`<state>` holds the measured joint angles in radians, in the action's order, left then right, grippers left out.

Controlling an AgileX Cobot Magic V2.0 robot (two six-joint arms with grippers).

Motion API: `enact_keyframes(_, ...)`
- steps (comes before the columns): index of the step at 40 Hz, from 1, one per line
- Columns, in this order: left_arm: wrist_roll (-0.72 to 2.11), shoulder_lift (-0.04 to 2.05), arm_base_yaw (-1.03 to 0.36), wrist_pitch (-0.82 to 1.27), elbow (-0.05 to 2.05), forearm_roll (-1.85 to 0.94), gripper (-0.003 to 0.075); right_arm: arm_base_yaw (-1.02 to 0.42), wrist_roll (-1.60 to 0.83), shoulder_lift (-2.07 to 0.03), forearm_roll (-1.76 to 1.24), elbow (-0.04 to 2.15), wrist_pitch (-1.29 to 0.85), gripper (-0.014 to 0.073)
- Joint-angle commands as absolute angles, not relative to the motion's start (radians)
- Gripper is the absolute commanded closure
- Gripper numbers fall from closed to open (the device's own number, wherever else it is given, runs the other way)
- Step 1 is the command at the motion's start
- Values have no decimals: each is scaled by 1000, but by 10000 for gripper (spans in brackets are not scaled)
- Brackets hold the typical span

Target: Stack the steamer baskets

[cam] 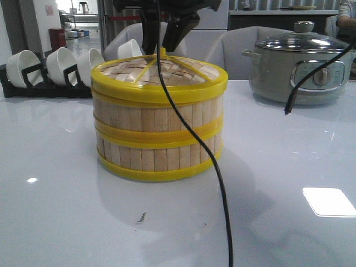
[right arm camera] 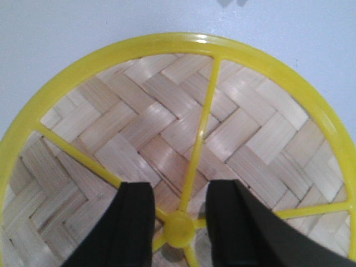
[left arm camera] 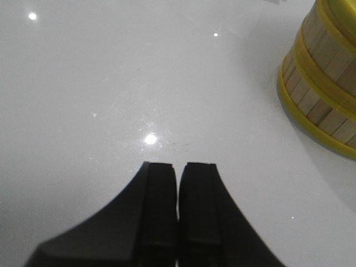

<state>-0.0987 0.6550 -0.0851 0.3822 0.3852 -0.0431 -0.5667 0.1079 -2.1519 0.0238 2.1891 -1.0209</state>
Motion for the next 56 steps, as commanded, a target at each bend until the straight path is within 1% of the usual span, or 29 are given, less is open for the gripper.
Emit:
enact_keyframes(1,-105,654,-91,305,413,-46,632,-565,105,-2075,22,2228,-972,205)
enact_keyframes(11,-105,654,-91,305,413,-46,632,-565,105,-2002,37,2228,-944,206)
enact_keyframes(19,-105,654,-91,305,413,-46,632,-556,105,-1905,137,2224,-951,223)
enact_keyframes(26,-105,654,-91,305,413,-46,632,-508,105,-1775,155,2141,-927,223)
enact_keyframes(33,-105,654,-91,305,413,-46,632,-426,105,-1577,155,1894,-784,223)
enact_keyframes(42,-105,654,-91,305,413,-46,632,-271,105,-1251,153,1439,-494,223)
enact_keyframes(46,-105,654,-91,305,413,-46,632,-199,105,-1113,153,1277,-385,223)
enact_keyframes(49,-105,654,-91,305,413,-46,632,-148,105,-1008,153,1146,-327,223)
enact_keyframes(56,-105,654,-91,305,413,-46,632,-49,105,-785,153,921,-232,223)
